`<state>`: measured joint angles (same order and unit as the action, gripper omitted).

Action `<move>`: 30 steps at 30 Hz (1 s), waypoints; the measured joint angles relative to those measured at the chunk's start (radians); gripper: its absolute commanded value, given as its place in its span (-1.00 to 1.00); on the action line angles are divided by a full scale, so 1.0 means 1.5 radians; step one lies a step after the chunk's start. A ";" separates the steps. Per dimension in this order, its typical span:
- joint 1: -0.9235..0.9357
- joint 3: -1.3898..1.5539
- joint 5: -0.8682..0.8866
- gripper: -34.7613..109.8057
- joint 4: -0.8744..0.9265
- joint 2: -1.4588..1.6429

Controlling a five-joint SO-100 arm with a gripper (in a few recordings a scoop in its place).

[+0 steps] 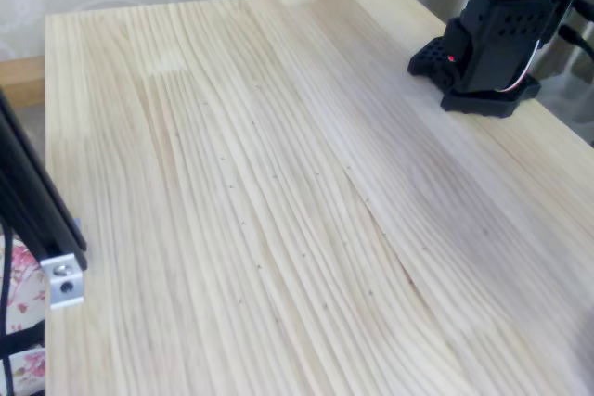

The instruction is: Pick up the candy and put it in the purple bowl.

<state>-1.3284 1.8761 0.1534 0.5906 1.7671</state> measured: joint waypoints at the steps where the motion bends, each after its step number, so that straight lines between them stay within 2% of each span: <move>1: 0.003 0.000 0.000 -0.30 0.000 0.004; 3: 0.009 0.000 0.000 -0.31 0.001 0.013; 8: 0.007 0.000 0.000 -0.53 0.021 0.027; 18: 0.055 0.000 0.000 -0.54 0.070 0.084; 30: 0.261 0.091 -0.025 -0.54 0.175 0.272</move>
<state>-0.9373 2.0126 0.1166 0.8529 2.1752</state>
